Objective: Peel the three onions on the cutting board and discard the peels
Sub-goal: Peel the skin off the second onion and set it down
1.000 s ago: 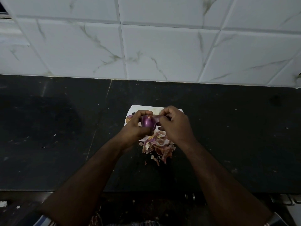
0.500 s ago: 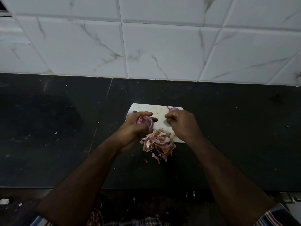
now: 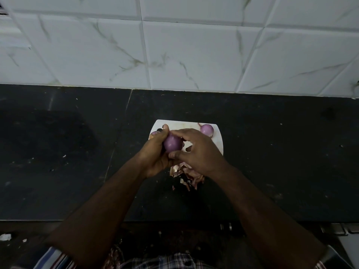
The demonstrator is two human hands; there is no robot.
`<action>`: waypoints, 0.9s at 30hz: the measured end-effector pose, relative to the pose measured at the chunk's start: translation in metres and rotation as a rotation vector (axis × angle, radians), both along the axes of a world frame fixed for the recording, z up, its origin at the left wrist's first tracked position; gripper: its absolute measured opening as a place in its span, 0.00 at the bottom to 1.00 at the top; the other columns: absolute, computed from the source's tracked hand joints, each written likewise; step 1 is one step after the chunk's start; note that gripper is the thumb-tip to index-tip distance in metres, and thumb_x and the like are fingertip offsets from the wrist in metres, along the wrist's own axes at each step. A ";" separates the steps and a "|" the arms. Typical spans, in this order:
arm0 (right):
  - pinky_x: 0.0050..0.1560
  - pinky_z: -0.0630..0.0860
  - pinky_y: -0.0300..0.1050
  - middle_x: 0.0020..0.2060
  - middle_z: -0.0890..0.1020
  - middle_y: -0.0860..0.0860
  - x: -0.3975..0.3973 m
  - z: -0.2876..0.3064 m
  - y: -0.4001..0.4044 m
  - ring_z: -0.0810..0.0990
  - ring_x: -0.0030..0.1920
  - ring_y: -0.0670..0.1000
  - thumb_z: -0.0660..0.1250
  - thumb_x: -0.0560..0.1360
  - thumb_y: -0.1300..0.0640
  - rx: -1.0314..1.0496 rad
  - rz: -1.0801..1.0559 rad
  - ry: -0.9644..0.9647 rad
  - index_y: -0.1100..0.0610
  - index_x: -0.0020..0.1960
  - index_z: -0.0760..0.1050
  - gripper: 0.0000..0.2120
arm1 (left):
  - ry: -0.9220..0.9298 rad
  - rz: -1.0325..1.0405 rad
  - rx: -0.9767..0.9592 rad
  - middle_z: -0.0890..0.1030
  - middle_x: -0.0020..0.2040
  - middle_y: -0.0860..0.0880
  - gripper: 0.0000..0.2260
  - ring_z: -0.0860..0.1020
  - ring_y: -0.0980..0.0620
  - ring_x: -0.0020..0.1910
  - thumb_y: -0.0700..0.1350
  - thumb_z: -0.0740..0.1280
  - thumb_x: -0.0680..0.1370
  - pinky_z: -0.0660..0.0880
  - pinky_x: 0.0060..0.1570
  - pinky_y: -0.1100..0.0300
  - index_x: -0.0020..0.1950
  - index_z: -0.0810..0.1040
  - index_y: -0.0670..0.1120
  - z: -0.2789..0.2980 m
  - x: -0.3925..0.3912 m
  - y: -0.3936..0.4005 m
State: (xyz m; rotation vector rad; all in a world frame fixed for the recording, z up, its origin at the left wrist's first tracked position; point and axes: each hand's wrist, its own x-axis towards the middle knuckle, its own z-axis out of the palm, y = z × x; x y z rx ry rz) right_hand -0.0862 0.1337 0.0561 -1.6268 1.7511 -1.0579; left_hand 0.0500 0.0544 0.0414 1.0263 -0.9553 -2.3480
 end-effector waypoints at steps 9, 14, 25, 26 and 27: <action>0.46 0.77 0.40 0.46 0.78 0.46 -0.001 -0.011 -0.011 0.77 0.48 0.44 0.80 0.63 0.59 -0.076 -0.052 -0.001 0.53 0.49 0.78 0.17 | -0.106 -0.013 -0.096 0.80 0.46 0.42 0.25 0.80 0.49 0.34 0.61 0.55 0.83 0.79 0.34 0.55 0.62 0.77 0.42 0.000 -0.001 0.000; 0.56 0.77 0.38 0.58 0.81 0.44 -0.010 -0.004 -0.017 0.80 0.55 0.41 0.70 0.77 0.57 0.050 -0.106 -0.161 0.52 0.67 0.77 0.18 | -0.179 -0.091 -0.159 0.82 0.41 0.43 0.31 0.78 0.46 0.30 0.67 0.51 0.82 0.68 0.25 0.62 0.65 0.77 0.44 0.007 -0.001 0.001; 0.52 0.82 0.52 0.39 0.86 0.51 0.011 0.012 -0.031 0.85 0.44 0.52 0.70 0.76 0.61 0.155 -0.419 -0.526 0.54 0.42 0.84 0.06 | -0.381 -0.016 -0.453 0.80 0.31 0.42 0.32 0.76 0.47 0.25 0.68 0.47 0.81 0.67 0.27 0.61 0.47 0.79 0.44 0.005 -0.020 0.007; 0.52 0.82 0.51 0.39 0.86 0.51 0.013 0.013 -0.033 0.85 0.44 0.52 0.70 0.76 0.62 0.179 -0.455 -0.568 0.54 0.41 0.84 0.07 | -0.419 0.003 -0.507 0.81 0.34 0.41 0.31 0.78 0.46 0.27 0.67 0.48 0.82 0.71 0.28 0.60 0.47 0.79 0.44 0.004 -0.021 0.007; 0.51 0.82 0.50 0.38 0.86 0.51 0.015 0.014 -0.034 0.85 0.44 0.52 0.69 0.75 0.64 0.200 -0.499 -0.625 0.55 0.41 0.83 0.07 | -0.459 0.003 -0.594 0.82 0.37 0.41 0.31 0.80 0.45 0.31 0.65 0.48 0.83 0.74 0.31 0.58 0.49 0.80 0.44 0.003 -0.022 0.005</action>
